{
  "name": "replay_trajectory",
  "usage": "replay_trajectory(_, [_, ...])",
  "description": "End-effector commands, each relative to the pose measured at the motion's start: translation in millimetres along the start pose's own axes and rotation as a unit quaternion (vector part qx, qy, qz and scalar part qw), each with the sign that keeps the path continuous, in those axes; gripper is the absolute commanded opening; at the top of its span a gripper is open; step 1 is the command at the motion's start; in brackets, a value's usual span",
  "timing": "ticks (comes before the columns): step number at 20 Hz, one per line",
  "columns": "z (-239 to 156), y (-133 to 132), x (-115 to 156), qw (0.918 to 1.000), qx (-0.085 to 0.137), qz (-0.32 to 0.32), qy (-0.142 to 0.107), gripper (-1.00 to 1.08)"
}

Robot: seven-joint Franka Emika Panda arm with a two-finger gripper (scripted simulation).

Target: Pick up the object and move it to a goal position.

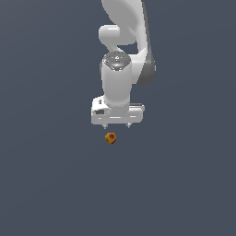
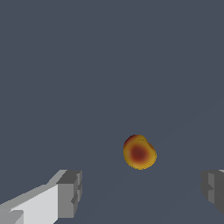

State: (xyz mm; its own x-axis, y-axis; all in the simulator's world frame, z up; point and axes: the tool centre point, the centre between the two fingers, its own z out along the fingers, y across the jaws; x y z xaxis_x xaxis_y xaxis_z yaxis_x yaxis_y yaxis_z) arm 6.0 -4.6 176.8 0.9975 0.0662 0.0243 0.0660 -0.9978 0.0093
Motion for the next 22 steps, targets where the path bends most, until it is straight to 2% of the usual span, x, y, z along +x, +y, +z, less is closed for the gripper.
replay_trajectory(1, [3,2,-1,0.9999,0.0,-0.014,-0.001,1.0])
replay_trajectory(7, [16,7,-3,0.9979,-0.001,-0.064,-0.003,1.0])
replay_trajectory(11, [27,12,-5,0.9939,-0.001,-0.11,-0.004,1.0])
replay_trajectory(16, [42,19,-8,0.985,0.0,-0.173,-0.006,1.0])
replay_trajectory(22, [60,26,-13,0.9692,0.002,-0.246,-0.008,1.0])
